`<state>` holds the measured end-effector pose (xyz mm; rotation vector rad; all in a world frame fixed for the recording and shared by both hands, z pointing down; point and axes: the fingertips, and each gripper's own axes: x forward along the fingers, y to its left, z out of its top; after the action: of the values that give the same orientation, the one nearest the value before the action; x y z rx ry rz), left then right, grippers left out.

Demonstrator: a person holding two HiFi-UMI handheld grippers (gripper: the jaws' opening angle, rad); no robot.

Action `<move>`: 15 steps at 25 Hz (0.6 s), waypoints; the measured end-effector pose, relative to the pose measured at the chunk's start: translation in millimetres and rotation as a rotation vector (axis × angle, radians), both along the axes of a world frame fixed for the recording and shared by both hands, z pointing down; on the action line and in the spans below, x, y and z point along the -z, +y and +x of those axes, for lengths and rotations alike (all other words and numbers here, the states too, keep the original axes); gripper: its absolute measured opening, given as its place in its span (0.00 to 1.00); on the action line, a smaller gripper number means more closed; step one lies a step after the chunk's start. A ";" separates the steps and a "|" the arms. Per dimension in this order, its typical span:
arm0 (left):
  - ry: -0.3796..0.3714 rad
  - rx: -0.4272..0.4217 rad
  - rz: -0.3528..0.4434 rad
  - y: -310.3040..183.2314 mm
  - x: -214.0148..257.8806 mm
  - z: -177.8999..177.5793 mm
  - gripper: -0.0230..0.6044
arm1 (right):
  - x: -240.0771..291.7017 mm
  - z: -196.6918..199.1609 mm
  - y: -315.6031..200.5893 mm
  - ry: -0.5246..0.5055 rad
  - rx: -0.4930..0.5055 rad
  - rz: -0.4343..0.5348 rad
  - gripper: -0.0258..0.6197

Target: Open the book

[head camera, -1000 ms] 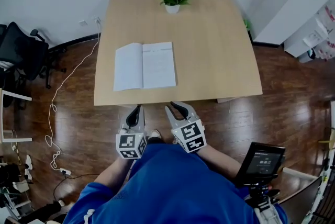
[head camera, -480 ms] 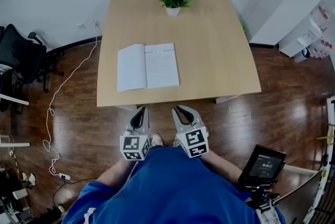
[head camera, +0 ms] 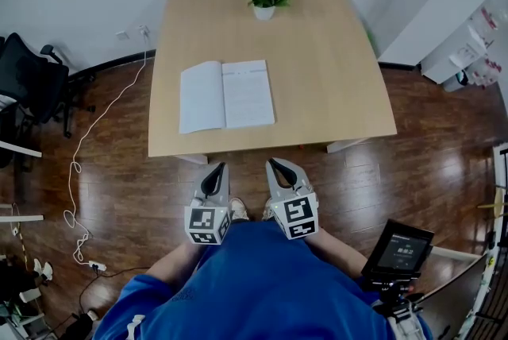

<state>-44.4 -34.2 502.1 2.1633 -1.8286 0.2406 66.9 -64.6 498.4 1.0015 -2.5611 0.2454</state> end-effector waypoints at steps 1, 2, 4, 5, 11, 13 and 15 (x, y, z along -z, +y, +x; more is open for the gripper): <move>0.000 -0.001 -0.003 0.8 -0.9 0.2 0.05 | -1.0 0.1 0.2 0.003 0.001 -0.001 0.04; 0.000 -0.003 -0.005 1.4 -1.5 0.6 0.05 | -1.9 0.3 0.4 0.007 0.002 -0.002 0.04; -0.001 -0.006 -0.004 1.7 -1.1 0.8 0.05 | -2.8 0.4 0.5 0.013 0.004 -0.002 0.04; -0.001 -0.007 -0.003 1.8 -0.6 0.6 0.05 | -3.0 0.2 0.5 0.015 0.005 -0.003 0.04; -0.003 -0.006 -0.010 3.7 -0.2 -3.3 0.05 | -4.3 -2.0 1.1 0.019 0.008 -0.008 0.04; -0.003 -0.003 -0.015 4.3 -1.9 -4.6 0.05 | -5.2 -2.6 1.7 0.019 0.012 -0.010 0.04; -0.001 0.001 -0.019 4.6 -3.4 -5.0 0.05 | -6.0 -2.2 2.4 0.021 0.013 -0.011 0.04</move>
<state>-49.4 -29.6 505.5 2.1499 -1.8200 0.2578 64.7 -62.2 504.4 0.9774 -2.5440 0.2442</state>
